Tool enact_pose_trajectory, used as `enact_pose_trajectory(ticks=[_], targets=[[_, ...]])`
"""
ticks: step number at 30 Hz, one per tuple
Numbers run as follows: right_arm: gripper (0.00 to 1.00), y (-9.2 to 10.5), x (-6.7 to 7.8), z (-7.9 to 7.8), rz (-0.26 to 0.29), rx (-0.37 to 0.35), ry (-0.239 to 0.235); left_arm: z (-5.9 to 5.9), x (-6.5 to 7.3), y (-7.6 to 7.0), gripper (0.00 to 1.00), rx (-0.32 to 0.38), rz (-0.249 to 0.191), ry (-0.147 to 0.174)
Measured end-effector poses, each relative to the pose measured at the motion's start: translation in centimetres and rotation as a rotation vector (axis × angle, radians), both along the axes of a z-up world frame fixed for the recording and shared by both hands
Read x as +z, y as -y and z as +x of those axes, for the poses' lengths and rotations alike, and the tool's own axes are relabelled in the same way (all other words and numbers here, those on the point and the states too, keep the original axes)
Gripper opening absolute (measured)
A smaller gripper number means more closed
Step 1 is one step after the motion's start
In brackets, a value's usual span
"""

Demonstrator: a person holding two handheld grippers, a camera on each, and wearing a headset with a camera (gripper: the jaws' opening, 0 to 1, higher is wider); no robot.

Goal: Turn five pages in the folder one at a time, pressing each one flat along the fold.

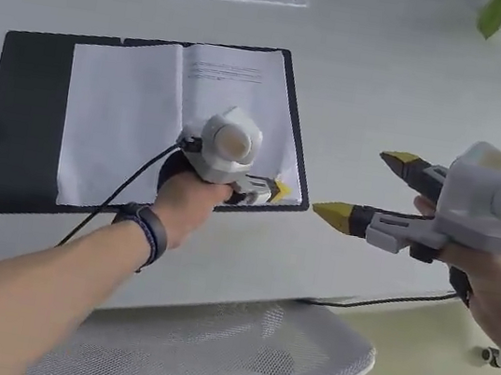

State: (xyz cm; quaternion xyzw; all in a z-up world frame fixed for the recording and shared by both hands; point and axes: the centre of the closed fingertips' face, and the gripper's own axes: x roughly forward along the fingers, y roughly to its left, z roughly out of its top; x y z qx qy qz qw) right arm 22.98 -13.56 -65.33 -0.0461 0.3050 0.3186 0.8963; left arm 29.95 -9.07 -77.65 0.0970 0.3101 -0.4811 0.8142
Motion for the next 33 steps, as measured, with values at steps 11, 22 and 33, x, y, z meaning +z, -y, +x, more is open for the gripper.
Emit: enact_pose_trajectory(ticks=[11,22,33], targets=[[0.77,0.2,-0.6,0.4,-0.004,0.021,-0.017,0.3,-2.4,0.4,0.60,-0.025,0.088,0.044],[0.76,-0.1,-2.0,0.3,0.007,0.049,-0.040,0.7,-3.0,0.2,0.59,-0.020,0.095,0.106],[0.75,-0.4,-2.3,0.6,0.027,0.063,-0.041,0.7,-3.1,0.1,0.55,-0.026,0.075,0.113]])
